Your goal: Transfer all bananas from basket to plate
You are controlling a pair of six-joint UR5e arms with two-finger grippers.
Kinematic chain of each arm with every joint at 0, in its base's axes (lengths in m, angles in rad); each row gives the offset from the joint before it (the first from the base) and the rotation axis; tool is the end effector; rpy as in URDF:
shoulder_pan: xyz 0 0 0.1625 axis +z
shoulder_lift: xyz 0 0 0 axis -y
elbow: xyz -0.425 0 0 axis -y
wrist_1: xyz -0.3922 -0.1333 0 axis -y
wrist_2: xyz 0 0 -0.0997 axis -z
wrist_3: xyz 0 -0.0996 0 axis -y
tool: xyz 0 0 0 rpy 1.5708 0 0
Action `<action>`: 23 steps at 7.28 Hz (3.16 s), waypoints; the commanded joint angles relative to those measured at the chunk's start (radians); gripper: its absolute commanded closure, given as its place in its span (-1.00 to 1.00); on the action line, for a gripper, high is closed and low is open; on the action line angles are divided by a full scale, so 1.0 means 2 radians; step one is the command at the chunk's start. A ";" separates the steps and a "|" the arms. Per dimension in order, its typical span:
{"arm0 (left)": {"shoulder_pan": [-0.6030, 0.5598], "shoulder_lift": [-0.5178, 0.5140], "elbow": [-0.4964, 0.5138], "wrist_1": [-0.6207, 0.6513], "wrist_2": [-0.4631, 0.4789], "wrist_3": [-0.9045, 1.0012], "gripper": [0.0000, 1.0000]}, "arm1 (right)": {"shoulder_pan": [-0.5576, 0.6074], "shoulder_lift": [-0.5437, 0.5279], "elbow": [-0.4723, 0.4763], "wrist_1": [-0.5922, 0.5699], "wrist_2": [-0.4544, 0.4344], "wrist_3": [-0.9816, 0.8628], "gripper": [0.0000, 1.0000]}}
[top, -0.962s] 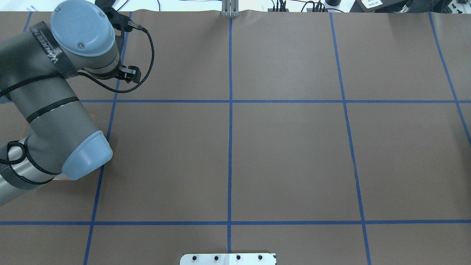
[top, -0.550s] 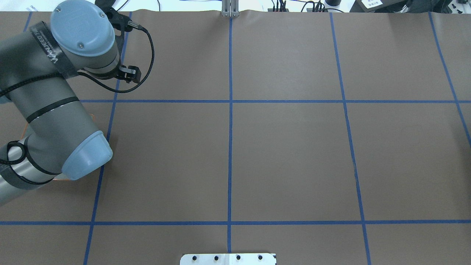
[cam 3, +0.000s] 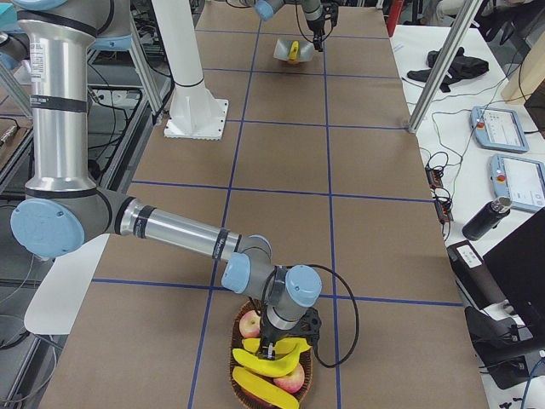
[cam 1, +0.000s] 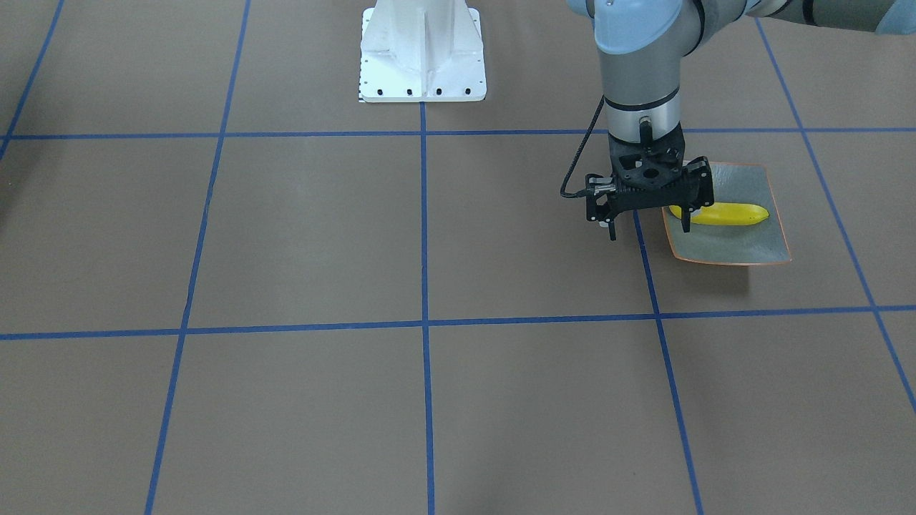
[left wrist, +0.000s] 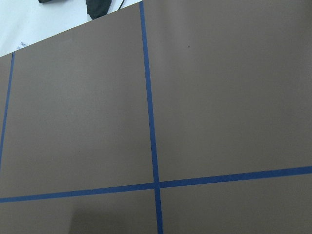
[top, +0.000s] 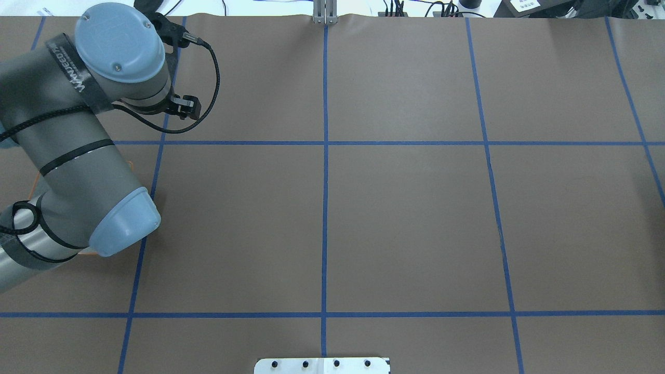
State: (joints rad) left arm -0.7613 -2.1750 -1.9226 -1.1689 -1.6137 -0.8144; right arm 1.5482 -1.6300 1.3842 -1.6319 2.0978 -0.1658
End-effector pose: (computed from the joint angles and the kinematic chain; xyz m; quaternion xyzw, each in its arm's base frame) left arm 0.3488 -0.5106 0.2240 0.1732 0.2126 0.0035 0.9617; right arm 0.0736 -0.4261 0.7944 -0.1288 -0.2673 -0.0501 0.9537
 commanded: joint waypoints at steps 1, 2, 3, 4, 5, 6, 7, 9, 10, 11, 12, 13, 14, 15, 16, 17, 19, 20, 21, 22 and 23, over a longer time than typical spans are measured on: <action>0.000 0.002 0.001 -0.001 0.000 0.000 -1.00 | 0.001 -0.006 0.046 -0.014 0.004 -0.002 1.00; 0.000 0.004 0.004 -0.001 0.000 0.000 -1.00 | 0.001 -0.019 0.091 -0.036 0.004 -0.002 1.00; 0.000 0.005 0.005 -0.001 0.000 0.000 -1.00 | 0.003 -0.023 0.130 -0.070 0.003 -0.003 1.00; 0.000 0.007 0.009 -0.009 0.000 0.001 -1.00 | 0.004 -0.023 0.161 -0.101 -0.001 -0.003 1.00; 0.000 0.007 0.015 -0.018 0.000 0.003 -1.00 | 0.004 -0.020 0.183 -0.120 -0.003 -0.004 1.00; 0.000 0.008 0.016 -0.021 0.000 0.003 -1.00 | 0.010 -0.019 0.198 -0.128 -0.003 -0.008 1.00; 0.000 0.007 0.016 -0.020 -0.001 0.003 -1.00 | 0.026 -0.009 0.215 -0.141 -0.003 -0.016 1.00; 0.000 0.007 0.015 -0.025 -0.002 0.002 -1.00 | 0.027 0.089 0.227 -0.224 0.001 -0.017 1.00; 0.000 0.007 0.017 -0.045 -0.003 -0.001 -1.00 | 0.004 0.152 0.222 -0.259 0.003 -0.009 1.00; 0.000 0.006 0.026 -0.060 -0.017 -0.004 -1.00 | -0.023 0.195 0.222 -0.268 0.009 0.005 1.00; -0.001 0.005 0.040 -0.090 -0.030 -0.021 -1.00 | -0.063 0.234 0.223 -0.263 0.016 0.066 1.00; 0.000 0.002 0.066 -0.145 -0.031 -0.074 -1.00 | -0.112 0.272 0.226 -0.259 0.019 0.146 1.00; -0.001 0.002 0.088 -0.210 -0.032 -0.127 -1.00 | -0.161 0.299 0.227 -0.237 0.023 0.222 1.00; -0.001 0.002 0.102 -0.265 -0.065 -0.189 -1.00 | -0.202 0.302 0.240 -0.184 0.032 0.303 1.00; -0.002 0.002 0.103 -0.324 -0.090 -0.268 -1.00 | -0.241 0.302 0.260 -0.152 0.035 0.374 1.00; -0.003 0.002 0.103 -0.375 -0.101 -0.339 -1.00 | -0.271 0.303 0.283 -0.138 0.034 0.422 1.00; -0.002 0.001 0.105 -0.477 -0.107 -0.486 -1.00 | -0.311 0.306 0.307 -0.126 0.033 0.464 1.00; -0.001 -0.001 0.105 -0.517 -0.107 -0.539 -1.00 | -0.326 0.306 0.314 -0.112 0.033 0.494 1.00; 0.000 -0.008 0.105 -0.522 -0.106 -0.557 -1.00 | -0.338 0.306 0.320 -0.098 0.034 0.516 1.00; 0.000 -0.010 0.105 -0.526 -0.106 -0.573 -1.00 | -0.352 0.306 0.332 -0.095 0.033 0.534 1.00; 0.000 -0.009 0.105 -0.542 -0.106 -0.590 -1.00 | -0.361 0.307 0.333 -0.091 0.034 0.541 1.00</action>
State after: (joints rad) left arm -0.7615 -2.1914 -1.7130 -2.2201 -1.8256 -1.9476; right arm 0.8535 -1.0167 2.0386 -1.8266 2.1651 0.8851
